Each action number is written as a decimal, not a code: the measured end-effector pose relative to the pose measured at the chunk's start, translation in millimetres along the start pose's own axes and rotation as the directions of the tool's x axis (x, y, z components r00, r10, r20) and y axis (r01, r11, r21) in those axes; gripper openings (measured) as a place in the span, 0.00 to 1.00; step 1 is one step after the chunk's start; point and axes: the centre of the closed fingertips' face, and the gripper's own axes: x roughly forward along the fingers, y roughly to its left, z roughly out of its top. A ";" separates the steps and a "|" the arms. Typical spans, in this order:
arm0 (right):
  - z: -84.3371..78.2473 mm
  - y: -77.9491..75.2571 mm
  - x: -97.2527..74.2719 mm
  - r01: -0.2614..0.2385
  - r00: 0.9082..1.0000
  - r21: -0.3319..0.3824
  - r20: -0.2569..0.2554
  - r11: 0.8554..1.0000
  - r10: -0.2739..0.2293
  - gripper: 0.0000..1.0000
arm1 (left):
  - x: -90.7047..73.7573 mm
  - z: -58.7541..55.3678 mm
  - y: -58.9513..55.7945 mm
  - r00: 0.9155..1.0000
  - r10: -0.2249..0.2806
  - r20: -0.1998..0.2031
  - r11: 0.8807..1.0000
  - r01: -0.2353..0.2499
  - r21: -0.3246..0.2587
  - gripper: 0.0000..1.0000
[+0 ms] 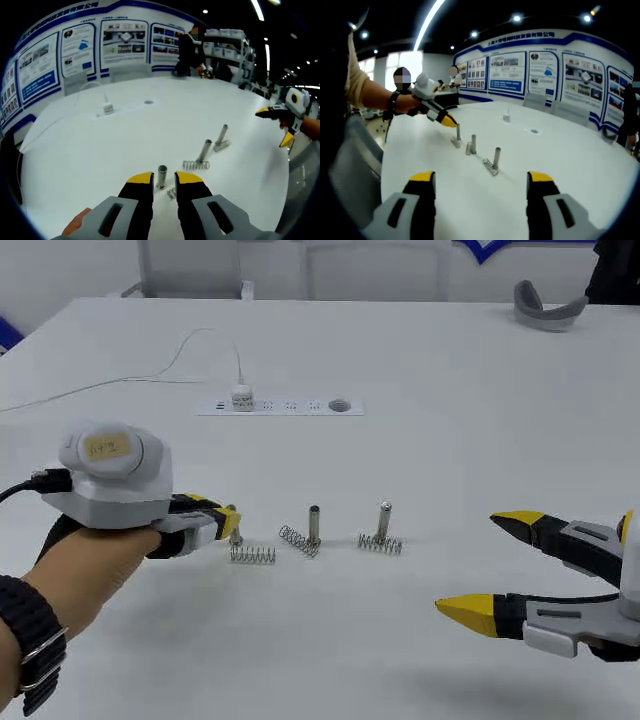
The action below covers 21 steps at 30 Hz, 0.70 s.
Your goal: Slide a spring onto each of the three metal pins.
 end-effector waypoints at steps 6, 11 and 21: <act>-0.7 -0.6 0.9 -0.002 1.000 0.000 -0.001 1.000 0.002 0.76 | -7.0 -8.5 -4.7 1.000 -0.028 0.002 1.000 0.028 0.015 0.20; -1.6 -1.4 1.0 -0.003 1.000 0.001 -0.002 1.000 0.003 0.76 | -9.7 -16.9 -8.0 0.999 -0.050 -0.006 0.998 0.050 0.023 0.22; -2.2 -1.4 0.1 -0.001 1.000 0.004 -0.004 1.000 0.001 0.75 | -2.7 -31.2 -15.1 0.995 -0.098 -0.025 0.995 0.098 0.027 0.23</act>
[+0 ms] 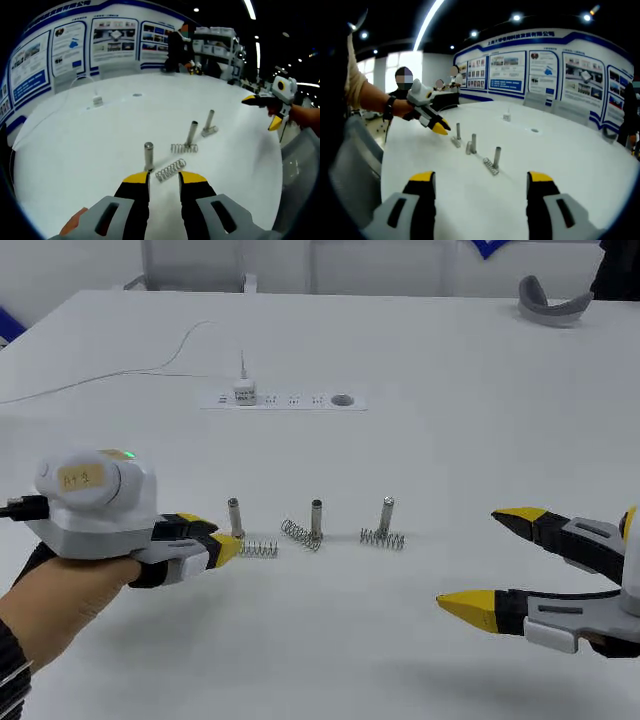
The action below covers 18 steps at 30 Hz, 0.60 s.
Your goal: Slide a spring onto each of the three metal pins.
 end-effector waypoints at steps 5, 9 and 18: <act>-0.6 -1.1 -0.4 0.004 1.000 0.005 0.000 1.000 -0.004 0.75 | 9.1 -5.5 -2.1 1.000 -0.018 -0.014 1.000 0.018 0.009 0.23; -2.0 -1.5 -0.3 0.005 1.000 0.007 -0.003 1.000 -0.005 0.75 | 14.9 -6.6 -2.4 0.999 -0.027 -0.020 0.999 0.027 0.017 0.23; -6.5 -4.2 -0.8 0.012 1.000 0.017 -0.011 1.000 -0.012 0.75 | 23.0 -8.2 -0.4 0.999 -0.034 -0.031 0.999 0.035 0.027 0.22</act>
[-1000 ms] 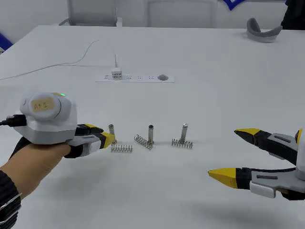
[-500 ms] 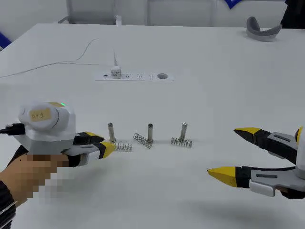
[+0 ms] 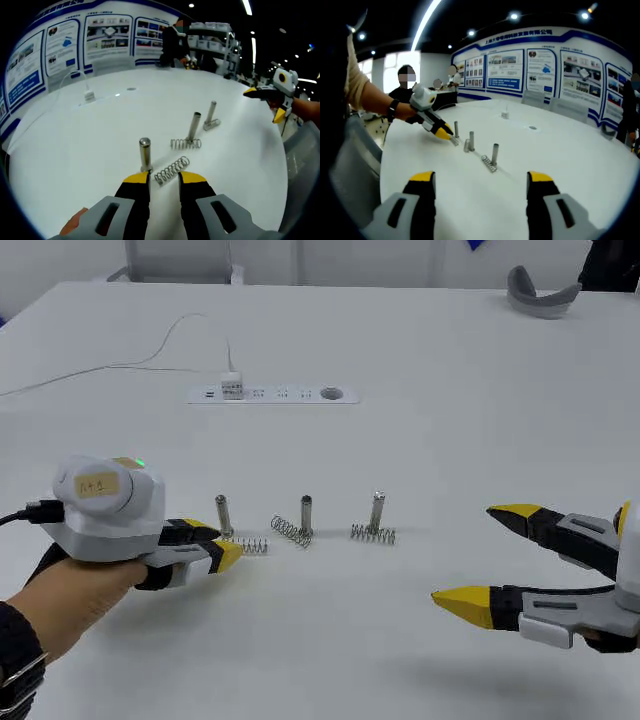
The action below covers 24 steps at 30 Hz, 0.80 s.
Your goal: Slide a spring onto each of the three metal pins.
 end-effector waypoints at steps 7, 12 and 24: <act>-1.0 -0.2 0.5 0.001 1.000 0.002 -0.002 1.000 -0.001 0.75 | 2.3 -1.9 -2.3 1.000 -0.013 -0.009 1.000 0.013 0.010 0.22; -1.3 0.0 0.9 -0.002 1.000 0.003 -0.003 1.000 0.002 0.75 | 0.7 -2.4 -5.5 1.000 -0.018 -0.013 1.000 0.018 0.016 0.20; 0.2 1.7 1.2 -0.009 1.000 0.000 -0.001 1.000 0.009 0.76 | -3.4 -9.1 -25.6 0.998 -0.048 -0.045 0.995 0.052 0.088 0.18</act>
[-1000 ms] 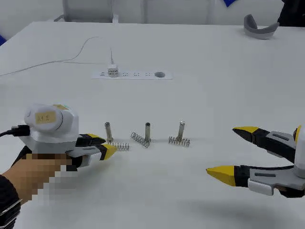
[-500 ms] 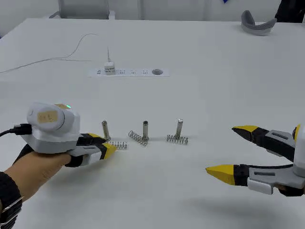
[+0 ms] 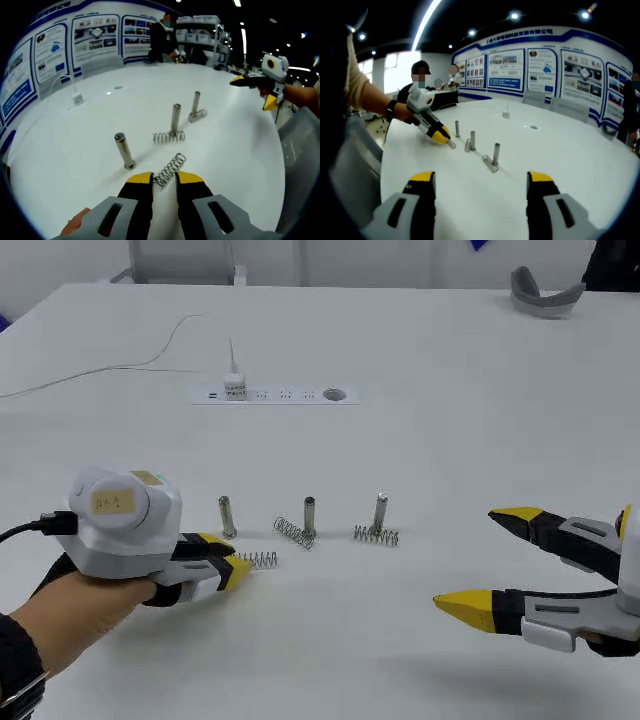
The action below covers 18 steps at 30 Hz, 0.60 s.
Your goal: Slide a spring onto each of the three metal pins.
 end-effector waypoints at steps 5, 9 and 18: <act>0.3 0.2 -0.2 -0.002 1.000 0.000 0.002 1.000 0.002 0.76 | -1.4 -1.5 -2.4 1.000 -0.014 -0.009 0.999 0.015 0.040 0.18; 0.0 0.3 -0.2 -0.003 1.000 0.000 0.002 1.000 0.003 0.76 | -2.8 -3.6 -3.6 1.000 -0.025 -0.019 0.998 0.026 0.060 0.17; 0.0 0.9 -0.3 -0.006 1.000 -0.001 0.002 1.000 0.006 0.76 | -3.3 -11.0 -7.7 0.998 -0.041 -0.052 0.993 0.046 0.108 0.15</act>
